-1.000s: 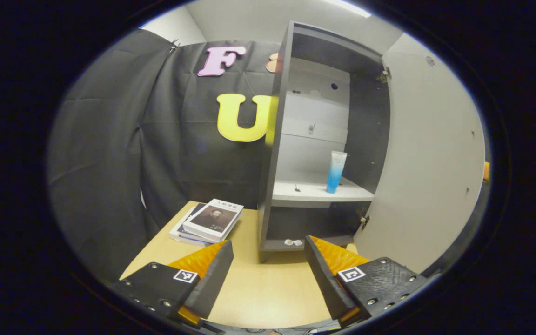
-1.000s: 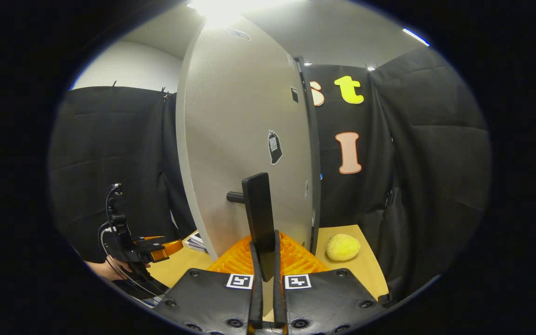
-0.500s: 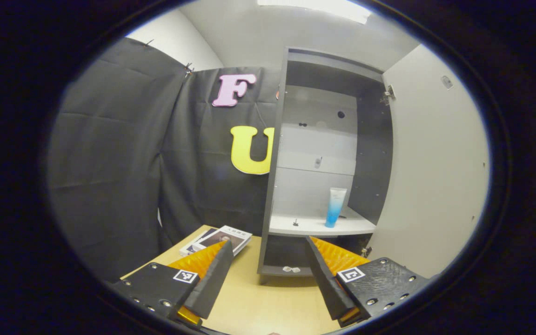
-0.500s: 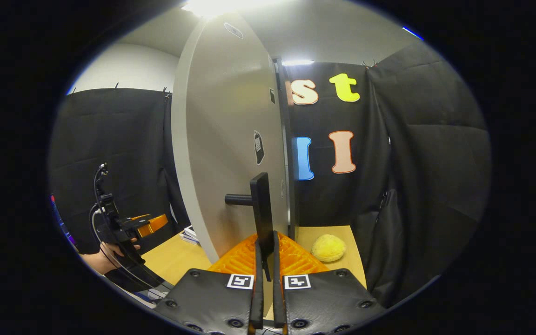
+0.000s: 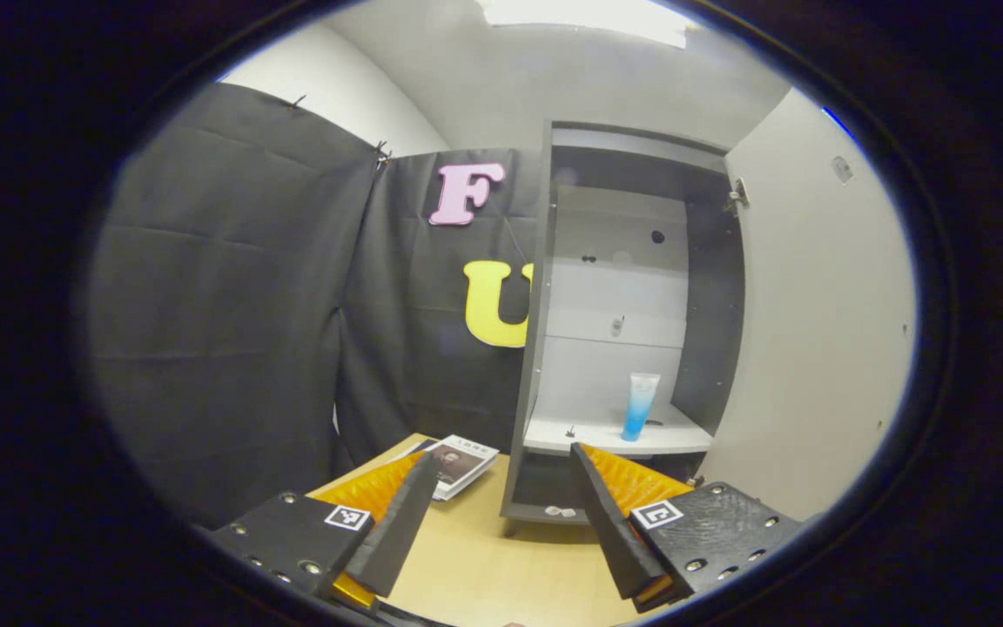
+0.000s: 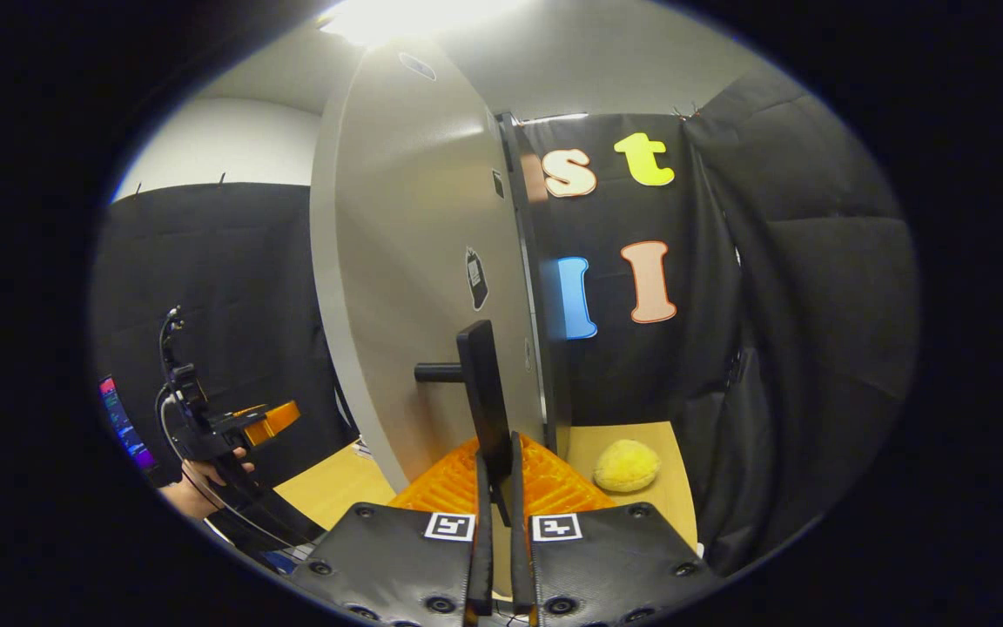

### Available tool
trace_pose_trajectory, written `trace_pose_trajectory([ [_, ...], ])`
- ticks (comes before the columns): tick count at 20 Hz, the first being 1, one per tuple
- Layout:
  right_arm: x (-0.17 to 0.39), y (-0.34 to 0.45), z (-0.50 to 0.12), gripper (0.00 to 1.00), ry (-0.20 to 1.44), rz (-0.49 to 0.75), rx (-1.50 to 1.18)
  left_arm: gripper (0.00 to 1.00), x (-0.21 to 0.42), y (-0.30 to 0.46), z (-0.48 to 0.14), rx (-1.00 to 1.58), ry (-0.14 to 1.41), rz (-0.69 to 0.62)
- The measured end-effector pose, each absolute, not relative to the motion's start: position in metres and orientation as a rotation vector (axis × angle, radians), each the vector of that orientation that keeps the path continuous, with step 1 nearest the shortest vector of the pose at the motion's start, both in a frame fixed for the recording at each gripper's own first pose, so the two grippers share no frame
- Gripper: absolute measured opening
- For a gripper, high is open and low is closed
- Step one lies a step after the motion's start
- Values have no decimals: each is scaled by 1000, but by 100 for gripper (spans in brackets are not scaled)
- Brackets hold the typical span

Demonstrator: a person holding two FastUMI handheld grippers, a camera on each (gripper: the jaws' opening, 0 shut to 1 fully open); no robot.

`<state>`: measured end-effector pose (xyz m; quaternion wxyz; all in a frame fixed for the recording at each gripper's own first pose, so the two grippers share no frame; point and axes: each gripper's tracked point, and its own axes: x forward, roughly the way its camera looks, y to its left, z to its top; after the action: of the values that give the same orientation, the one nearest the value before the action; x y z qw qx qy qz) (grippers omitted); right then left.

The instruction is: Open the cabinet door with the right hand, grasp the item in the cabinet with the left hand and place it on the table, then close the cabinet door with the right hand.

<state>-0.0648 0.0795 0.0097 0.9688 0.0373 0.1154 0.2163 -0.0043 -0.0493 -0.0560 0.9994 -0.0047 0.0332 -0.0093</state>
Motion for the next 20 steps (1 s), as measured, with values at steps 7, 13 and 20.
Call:
trace_pose_trajectory([
  [7,-108,67,7,12,250,300,101,93,-10,-33,-68,11,92,-125],
  [13,-127,34,8,3,233,135,57,93,10,-50,-71,-11,91,-236],
  [20,-73,0,24,3,163,11,0,93,68,-96,-60,10,85,-325],
])
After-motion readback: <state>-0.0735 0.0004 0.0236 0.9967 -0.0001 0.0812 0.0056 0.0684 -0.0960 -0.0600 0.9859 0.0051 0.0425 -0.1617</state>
